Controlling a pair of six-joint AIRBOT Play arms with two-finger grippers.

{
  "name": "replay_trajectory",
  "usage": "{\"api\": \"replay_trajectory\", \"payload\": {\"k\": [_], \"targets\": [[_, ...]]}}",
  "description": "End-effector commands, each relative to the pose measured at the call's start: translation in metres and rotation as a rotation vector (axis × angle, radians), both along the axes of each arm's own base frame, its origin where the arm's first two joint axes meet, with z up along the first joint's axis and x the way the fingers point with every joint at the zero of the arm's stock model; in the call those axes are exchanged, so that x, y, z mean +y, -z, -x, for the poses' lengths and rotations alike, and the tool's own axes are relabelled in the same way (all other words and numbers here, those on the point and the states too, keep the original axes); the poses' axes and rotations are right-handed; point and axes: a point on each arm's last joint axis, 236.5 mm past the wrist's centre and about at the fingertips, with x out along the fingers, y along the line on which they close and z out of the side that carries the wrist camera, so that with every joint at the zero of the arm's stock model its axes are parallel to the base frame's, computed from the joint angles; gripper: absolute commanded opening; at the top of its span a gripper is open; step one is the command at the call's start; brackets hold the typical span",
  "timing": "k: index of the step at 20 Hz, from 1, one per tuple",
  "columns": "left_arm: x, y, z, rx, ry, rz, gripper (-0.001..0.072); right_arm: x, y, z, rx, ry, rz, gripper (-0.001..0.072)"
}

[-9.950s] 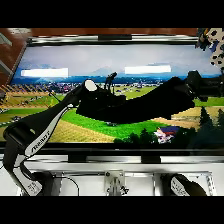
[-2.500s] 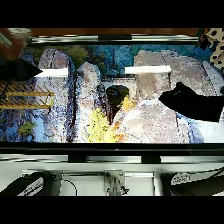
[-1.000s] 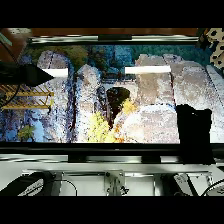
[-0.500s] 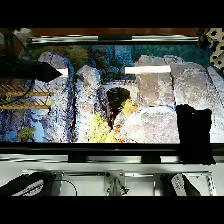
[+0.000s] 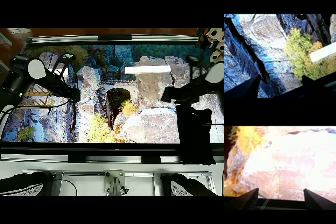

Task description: Fold the shirts.

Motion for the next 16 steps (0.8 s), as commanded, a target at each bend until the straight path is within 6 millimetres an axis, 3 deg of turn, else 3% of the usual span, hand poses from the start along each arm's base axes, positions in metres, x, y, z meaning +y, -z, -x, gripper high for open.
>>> {"api": "replay_trajectory", "payload": {"k": [1,16], "targets": [[0.0073,0.0064,-0.0012,0.008,-0.025,-0.050,0.0611,0.0480,0.0210,0.0139,0.125,-0.076,-0.082,0.0687],[0.0063,0.0102,-0.0034,0.012,-0.025,-0.049,0.0611,0.0486,0.0192,0.0137,0.119,-0.075,-0.087,0.0687]]}}
